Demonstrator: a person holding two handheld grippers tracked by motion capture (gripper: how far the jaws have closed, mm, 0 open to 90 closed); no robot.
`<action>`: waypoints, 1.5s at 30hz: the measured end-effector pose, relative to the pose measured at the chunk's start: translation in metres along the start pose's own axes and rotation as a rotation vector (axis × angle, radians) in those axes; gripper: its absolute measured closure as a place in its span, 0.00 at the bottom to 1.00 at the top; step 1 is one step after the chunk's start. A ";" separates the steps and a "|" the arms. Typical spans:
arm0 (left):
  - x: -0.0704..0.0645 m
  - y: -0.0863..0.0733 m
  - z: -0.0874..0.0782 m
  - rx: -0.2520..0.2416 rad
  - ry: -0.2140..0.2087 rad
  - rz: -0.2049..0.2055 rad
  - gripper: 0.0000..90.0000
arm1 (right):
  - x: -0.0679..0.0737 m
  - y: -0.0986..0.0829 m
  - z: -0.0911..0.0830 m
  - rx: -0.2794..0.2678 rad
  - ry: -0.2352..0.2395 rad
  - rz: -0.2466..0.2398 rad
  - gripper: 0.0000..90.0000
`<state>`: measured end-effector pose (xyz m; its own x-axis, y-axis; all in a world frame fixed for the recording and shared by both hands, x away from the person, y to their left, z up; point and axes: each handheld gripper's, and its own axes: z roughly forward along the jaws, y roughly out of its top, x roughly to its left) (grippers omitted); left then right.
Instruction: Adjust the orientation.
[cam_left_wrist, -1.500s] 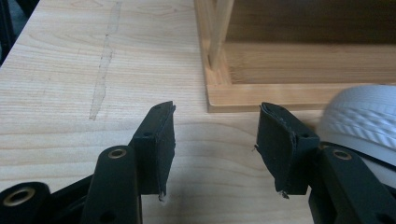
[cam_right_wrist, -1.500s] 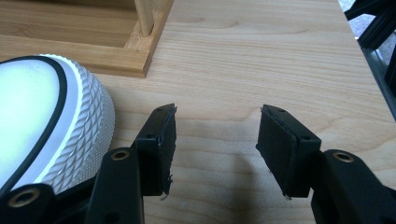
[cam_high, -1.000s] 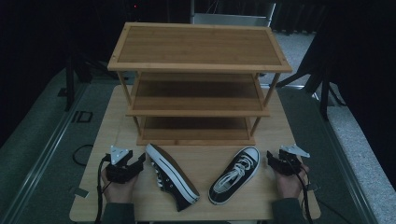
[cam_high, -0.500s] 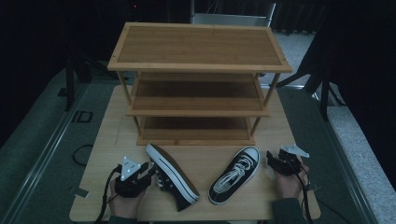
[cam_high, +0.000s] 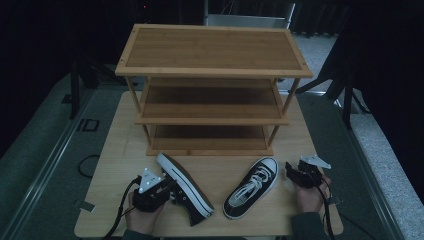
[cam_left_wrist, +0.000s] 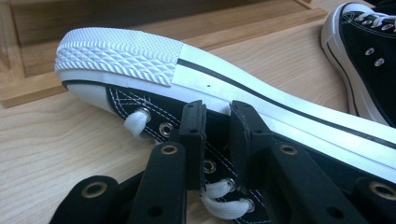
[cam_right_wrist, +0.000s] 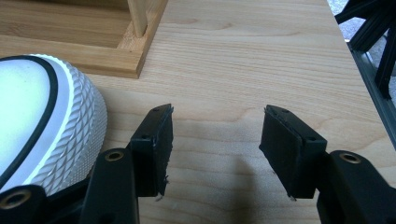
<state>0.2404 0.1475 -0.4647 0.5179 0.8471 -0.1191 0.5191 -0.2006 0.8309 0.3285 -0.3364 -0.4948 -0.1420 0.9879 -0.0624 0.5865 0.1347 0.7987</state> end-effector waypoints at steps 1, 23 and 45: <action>0.001 0.002 0.002 -0.003 -0.012 -0.009 0.84 | 0.000 0.000 0.000 0.000 0.000 -0.001 0.48; -0.014 0.043 0.034 0.013 -0.056 0.078 0.86 | 0.000 -0.001 0.000 0.004 -0.003 0.000 0.48; -0.027 0.062 0.047 -0.036 -0.042 0.107 0.66 | -0.002 -0.001 0.001 0.011 -0.001 0.001 0.48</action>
<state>0.2908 0.0894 -0.4350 0.5976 0.8002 -0.0507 0.4349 -0.2703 0.8589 0.3288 -0.3380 -0.4963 -0.1408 0.9881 -0.0618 0.5957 0.1344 0.7919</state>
